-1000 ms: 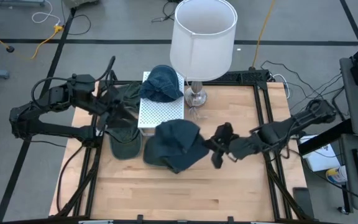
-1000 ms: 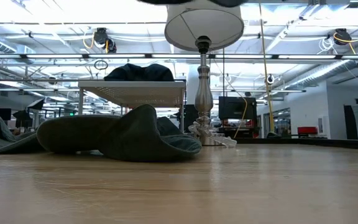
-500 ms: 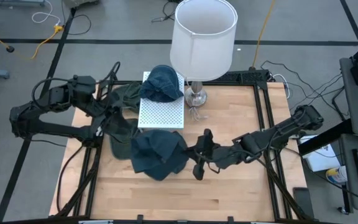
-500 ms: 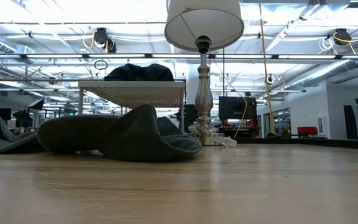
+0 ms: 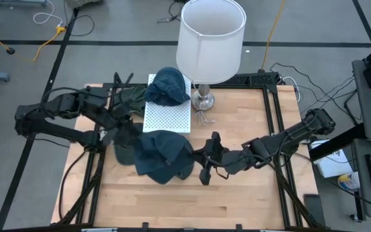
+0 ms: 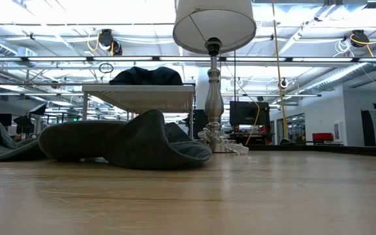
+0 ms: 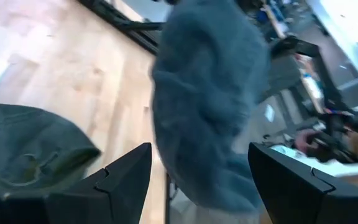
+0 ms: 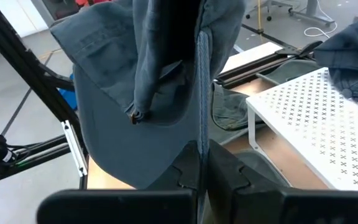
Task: Pick & Place hat
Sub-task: Stack the blue cap on the blue caps on the shelf
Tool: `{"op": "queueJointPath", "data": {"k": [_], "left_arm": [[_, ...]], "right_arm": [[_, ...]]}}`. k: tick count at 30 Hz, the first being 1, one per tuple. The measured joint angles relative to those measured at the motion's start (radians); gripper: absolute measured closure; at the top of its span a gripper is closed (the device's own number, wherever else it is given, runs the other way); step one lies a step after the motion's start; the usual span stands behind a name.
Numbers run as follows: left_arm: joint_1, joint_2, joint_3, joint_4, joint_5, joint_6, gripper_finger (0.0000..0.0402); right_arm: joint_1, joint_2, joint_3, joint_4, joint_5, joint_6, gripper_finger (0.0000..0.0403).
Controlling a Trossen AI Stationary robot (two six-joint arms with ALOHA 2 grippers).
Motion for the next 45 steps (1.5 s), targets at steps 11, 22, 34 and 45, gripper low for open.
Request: {"op": "queueJointPath", "data": {"k": [11, 22, 34, 45], "left_arm": [[-0.013, 0.065, 0.000, 0.188, 0.073, 0.007, 0.0128], [-0.013, 0.073, 0.000, 0.243, 0.051, 0.005, 0.0231], [-0.012, 0.076, 0.000, 0.241, 0.063, 0.004, 0.0358], [-0.012, 0.042, 0.024, 0.148, -0.016, 0.198, 0.0358]], "right_arm": [[0.004, 0.000, 0.000, -0.006, -0.003, 0.000, 0.0401], [0.006, 0.000, 0.000, -0.008, -0.053, 0.031, 0.0401], [0.006, 0.000, -0.001, -0.008, -0.086, 0.048, 0.0389], [0.027, -0.019, -0.001, 0.001, -0.270, 0.096, 0.0339]]}}
